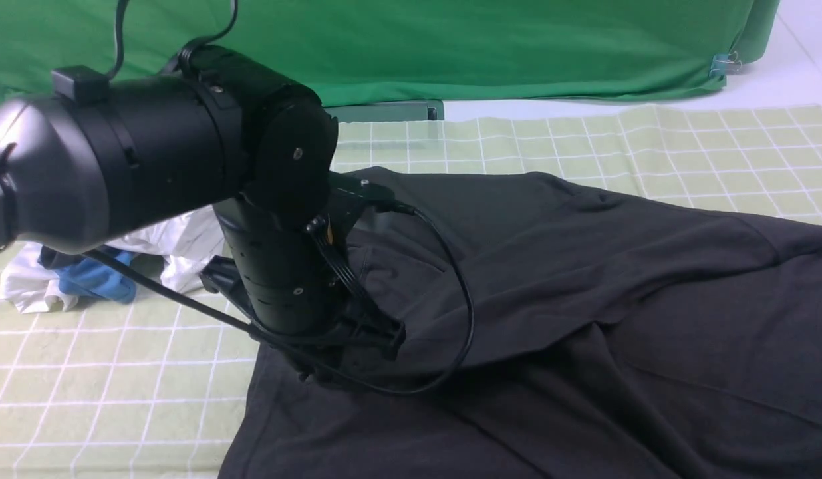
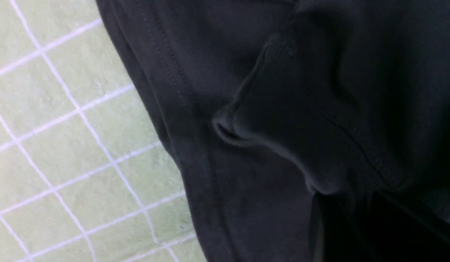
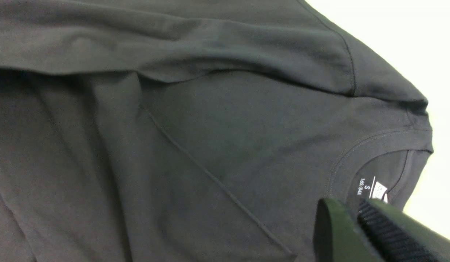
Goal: Fold a long-sleeved shirt over a green coffee tablecloth.
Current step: 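Fold the left side of the dark shirt inward over its body with the left gripper, then grasp the near edge of the shirt at its hem and shoulder corners, then fold the black garment in half by bringing its near edge over to the far edge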
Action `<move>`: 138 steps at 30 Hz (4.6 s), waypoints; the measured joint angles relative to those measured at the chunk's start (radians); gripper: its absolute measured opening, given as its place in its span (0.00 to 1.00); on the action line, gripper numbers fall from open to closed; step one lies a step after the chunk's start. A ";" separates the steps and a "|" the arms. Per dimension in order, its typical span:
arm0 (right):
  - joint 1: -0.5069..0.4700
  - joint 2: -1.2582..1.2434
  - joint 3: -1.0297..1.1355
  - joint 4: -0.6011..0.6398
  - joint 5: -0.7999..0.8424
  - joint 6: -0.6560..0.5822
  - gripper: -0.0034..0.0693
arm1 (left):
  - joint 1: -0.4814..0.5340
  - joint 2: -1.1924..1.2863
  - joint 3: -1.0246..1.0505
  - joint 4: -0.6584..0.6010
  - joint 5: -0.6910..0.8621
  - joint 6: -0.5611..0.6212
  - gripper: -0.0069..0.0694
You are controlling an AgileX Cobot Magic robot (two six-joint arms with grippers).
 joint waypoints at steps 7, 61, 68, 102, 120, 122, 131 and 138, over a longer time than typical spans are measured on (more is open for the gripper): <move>0.000 0.000 0.000 0.000 0.000 0.000 0.20 | 0.000 -0.006 -0.051 0.125 0.029 0.000 0.59; 0.000 0.056 0.000 0.308 0.188 -0.336 0.26 | 0.062 -0.188 0.669 -0.131 -0.393 -0.126 0.13; 0.001 0.111 0.003 0.370 0.262 -0.426 0.25 | 0.062 -0.306 0.658 -0.131 -0.282 -0.130 0.11; 0.199 0.486 0.359 0.374 -0.146 -0.505 0.52 | 0.062 -0.548 0.654 -0.087 -0.125 -0.287 0.11; 0.199 0.469 0.184 0.078 -0.114 -0.353 0.08 | 0.270 -0.486 0.418 0.002 -0.299 -0.279 0.11; 0.190 0.469 0.118 0.041 -0.111 -0.340 0.08 | 0.331 -0.426 0.331 -0.007 -0.302 -0.234 0.11; 0.009 0.521 -0.109 0.029 -0.176 -0.394 0.08 | 0.420 -0.174 0.060 -0.050 -0.309 -0.136 0.11; -0.084 0.731 -0.322 0.033 -0.179 -0.437 0.08 | 0.423 0.055 -0.152 -0.050 -0.322 -0.119 0.11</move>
